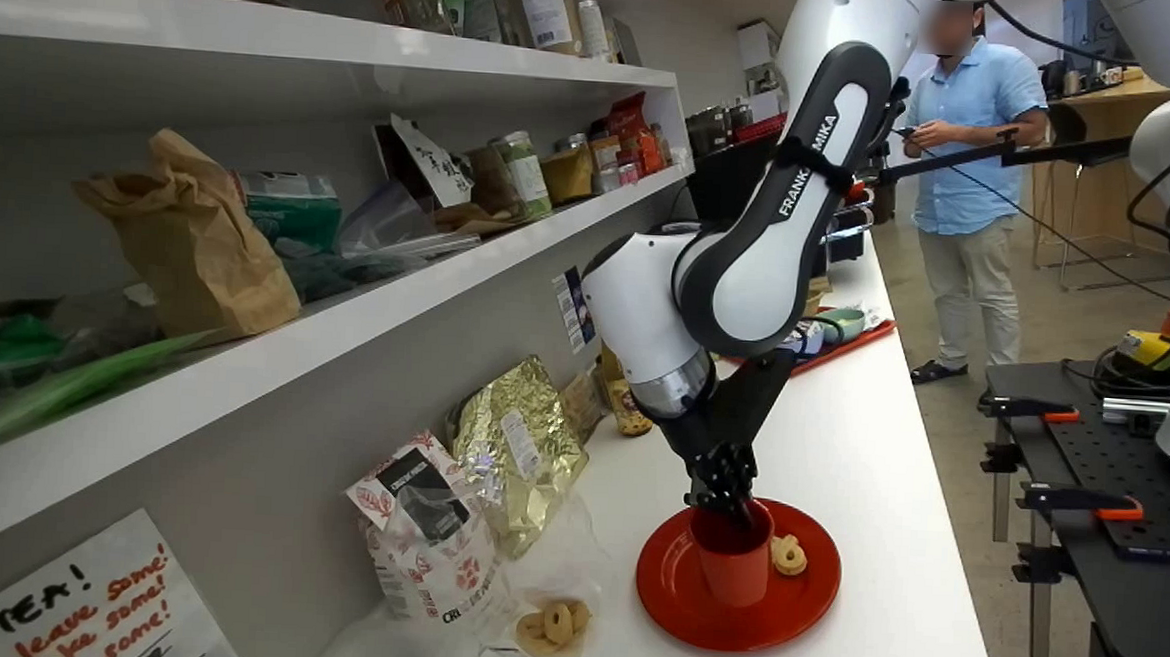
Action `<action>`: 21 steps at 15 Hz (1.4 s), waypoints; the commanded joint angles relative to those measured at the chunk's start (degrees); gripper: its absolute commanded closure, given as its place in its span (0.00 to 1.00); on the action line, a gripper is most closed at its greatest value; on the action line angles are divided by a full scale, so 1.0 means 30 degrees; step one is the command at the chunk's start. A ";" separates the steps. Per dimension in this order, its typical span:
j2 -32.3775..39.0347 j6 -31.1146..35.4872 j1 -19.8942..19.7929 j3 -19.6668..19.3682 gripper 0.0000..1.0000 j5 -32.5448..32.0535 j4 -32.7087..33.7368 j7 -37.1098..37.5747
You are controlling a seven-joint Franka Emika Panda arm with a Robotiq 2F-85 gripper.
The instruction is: Pick up the red mug and put it on the red plate
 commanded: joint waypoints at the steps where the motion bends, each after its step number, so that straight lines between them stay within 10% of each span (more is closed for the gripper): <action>1: 0.1386 -0.0750 0.0345 -0.0062 0.98 -0.0072 0.1401 0.0522; 21: 0.4401 -0.1950 -0.0834 -0.1059 0.98 0.0509 0.4318 -0.0190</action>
